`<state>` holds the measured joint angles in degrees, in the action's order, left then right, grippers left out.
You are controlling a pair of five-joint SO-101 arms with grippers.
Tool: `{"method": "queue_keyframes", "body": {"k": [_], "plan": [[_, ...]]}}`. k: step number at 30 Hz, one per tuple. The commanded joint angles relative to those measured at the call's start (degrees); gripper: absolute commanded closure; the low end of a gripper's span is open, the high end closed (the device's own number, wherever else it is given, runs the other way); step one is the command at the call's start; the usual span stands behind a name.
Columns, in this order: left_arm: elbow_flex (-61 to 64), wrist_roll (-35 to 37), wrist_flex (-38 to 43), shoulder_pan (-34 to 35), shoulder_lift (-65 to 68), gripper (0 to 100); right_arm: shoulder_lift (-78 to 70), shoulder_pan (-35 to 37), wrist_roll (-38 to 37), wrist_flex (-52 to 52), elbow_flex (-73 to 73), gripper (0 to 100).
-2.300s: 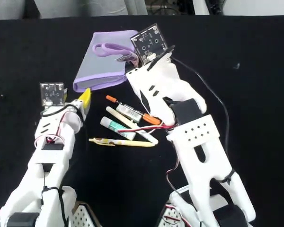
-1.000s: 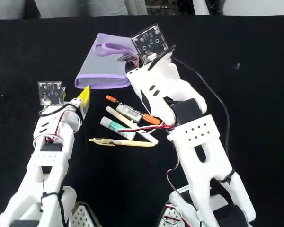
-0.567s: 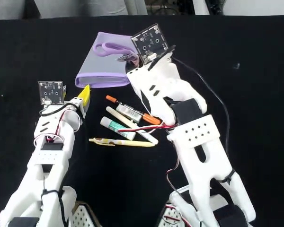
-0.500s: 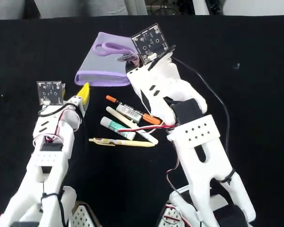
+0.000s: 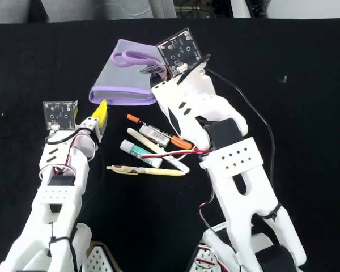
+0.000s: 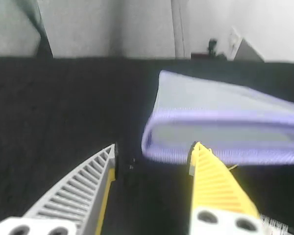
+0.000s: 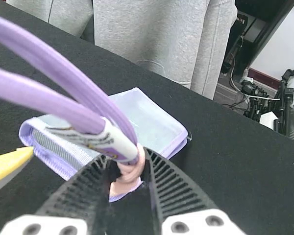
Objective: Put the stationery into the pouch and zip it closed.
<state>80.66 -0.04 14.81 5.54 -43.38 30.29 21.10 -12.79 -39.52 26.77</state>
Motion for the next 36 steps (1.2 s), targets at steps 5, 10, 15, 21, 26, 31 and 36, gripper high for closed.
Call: {"method": "queue_keyframes", "body": {"k": [5, 10, 15, 21, 26, 31, 36], "plan": [[-8.48, -0.44, 1.41, 0.22, 9.67, 75, -0.13, 0.35, 0.44, 0.53, -3.47, 98.8], [-9.8, -0.09, 1.41, 0.84, 10.99, 75, -0.13, 0.35, 0.44, 0.53, -3.47, 98.8], [-9.36, -0.09, 1.05, 0.66, 10.9, 75, -0.13, 0.35, 0.44, 0.62, -3.47, 98.8], [-9.36, 0.0, 1.32, 0.92, 10.9, 75, -0.22, 0.35, 0.35, 0.79, -3.47, 98.8], [-9.27, 0.0, 1.05, 0.92, 9.67, 75, -0.22, 0.35, 0.26, 0.79, -3.47, 98.8], [-6.2, 0.0, 1.05, 0.48, 3.52, 75, -0.22, 0.53, 0.26, 0.79, -3.47, 98.8], [-6.37, -0.09, 0.97, 0.66, 1.76, 75, -0.22, 0.62, 0.26, 0.79, -3.47, 98.8]]}}
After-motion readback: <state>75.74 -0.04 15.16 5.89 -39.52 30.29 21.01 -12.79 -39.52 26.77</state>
